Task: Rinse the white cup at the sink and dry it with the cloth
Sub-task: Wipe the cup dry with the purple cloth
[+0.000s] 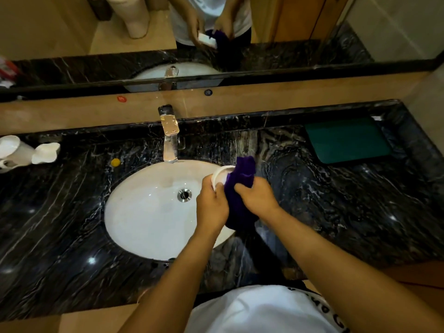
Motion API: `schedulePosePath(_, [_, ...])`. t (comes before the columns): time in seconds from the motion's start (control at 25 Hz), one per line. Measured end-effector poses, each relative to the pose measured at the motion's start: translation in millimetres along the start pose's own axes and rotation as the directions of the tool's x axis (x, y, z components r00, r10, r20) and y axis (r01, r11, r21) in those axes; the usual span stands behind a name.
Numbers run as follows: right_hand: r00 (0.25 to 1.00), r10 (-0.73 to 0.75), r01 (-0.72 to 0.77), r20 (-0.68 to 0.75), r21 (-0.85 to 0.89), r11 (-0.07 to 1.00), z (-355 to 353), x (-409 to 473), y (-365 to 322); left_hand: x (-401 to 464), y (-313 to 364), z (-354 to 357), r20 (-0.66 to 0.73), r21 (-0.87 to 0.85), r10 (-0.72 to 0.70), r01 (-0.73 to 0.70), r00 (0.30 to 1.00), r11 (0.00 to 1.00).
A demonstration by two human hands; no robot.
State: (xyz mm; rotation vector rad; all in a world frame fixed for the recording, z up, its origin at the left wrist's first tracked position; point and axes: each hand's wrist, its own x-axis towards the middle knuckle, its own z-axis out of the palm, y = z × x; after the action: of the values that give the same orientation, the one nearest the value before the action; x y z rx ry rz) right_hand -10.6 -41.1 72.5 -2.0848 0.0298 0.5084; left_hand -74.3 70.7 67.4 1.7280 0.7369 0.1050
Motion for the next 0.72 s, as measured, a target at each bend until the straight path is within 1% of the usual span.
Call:
schedulePosePath(0.08, [0.998, -0.031, 0.037, 0.06, -0.095, 0.995, 2, 1, 1, 5, -4, 0, 0.005, 0.124, 0.005, -0.006, 1.0, 0.992])
schedulePosePath(0.12, [0.993, -0.079, 0.094, 0.09, -0.177, 0.98, -1, 2, 0, 8, -5, -4, 0.04, 0.202, 0.022, -0.03, 0.999, 0.979])
schedulePosePath(0.16, [0.982, -0.146, 0.176, 0.123, -0.279, 0.944, -5, 5, -2, 11, -5, -8, 0.087, 0.272, 0.044, -0.066, 0.995, 0.96])
schedulePosePath(0.24, [0.937, -0.253, 0.34, 0.241, -0.46, 0.82, -13, 15, -6, 15, -4, -17, 0.206, 0.383, 0.062, -0.139, 0.977, 0.913])
schedulePosePath(0.28, [0.913, -0.263, 0.391, 0.311, -0.489, 0.78, -15, 19, -7, 18, -2, -21, 0.267, 0.435, 0.055, -0.171, 0.962, 0.884])
schedulePosePath(0.32, [0.899, -0.239, 0.403, 0.367, -0.481, 0.778, -16, 20, -7, 22, 1, -26, 0.331, 0.483, 0.042, -0.208, 0.943, 0.851])
schedulePosePath(0.36, [0.896, -0.207, 0.384, 0.394, -0.449, 0.807, -16, 20, -4, 28, 5, -29, 0.394, 0.517, 0.027, -0.246, 0.919, 0.82])
schedulePosePath(0.4, [0.907, -0.17, 0.333, 0.386, -0.408, 0.85, -14, 18, -1, 34, 7, -32, 0.435, 0.525, 0.023, -0.274, 0.9, 0.805])
schedulePosePath(0.44, [0.929, -0.145, 0.27, 0.342, -0.354, 0.896, -11, 16, 4, 37, 9, -33, 0.432, 0.509, 0.038, -0.278, 0.901, 0.815])
schedulePosePath(0.48, [0.954, -0.126, 0.206, 0.272, -0.293, 0.934, -6, 12, 7, 36, 10, -33, 0.378, 0.468, 0.066, -0.253, 0.923, 0.847])
schedulePosePath(0.52, [0.978, -0.096, 0.136, 0.186, -0.218, 0.967, 0, 9, 9, 32, 9, -30, 0.273, 0.41, 0.096, -0.206, 0.957, 0.889])
schedulePosePath(0.56, [0.994, -0.032, 0.043, 0.1, -0.113, 0.993, 5, 7, 9, 25, 8, -24, 0.147, 0.343, 0.105, -0.15, 0.984, 0.927])
schedulePosePath(0.6, [0.997, 0.061, -0.062, 0.05, 0.022, 0.998, 10, 5, 8, 18, 6, -17, 0.042, 0.279, 0.092, -0.1, 0.995, 0.955])
schedulePosePath(0.64, [0.988, 0.147, -0.153, 0.05, 0.148, 0.977, 15, 3, 6, 11, 5, -11, -0.032, 0.235, 0.072, -0.062, 0.997, 0.97])
schedulePosePath(0.68, [0.977, 0.197, -0.21, 0.079, 0.212, 0.954, 20, 0, 4, 7, 1, -7, -0.082, 0.217, 0.057, -0.038, 0.995, 0.975])
schedulePosePath(0.72, [0.975, 0.194, -0.212, 0.106, 0.197, 0.957, 23, -1, 3, 5, -3, -6, -0.109, 0.215, 0.046, -0.022, 0.993, 0.976])
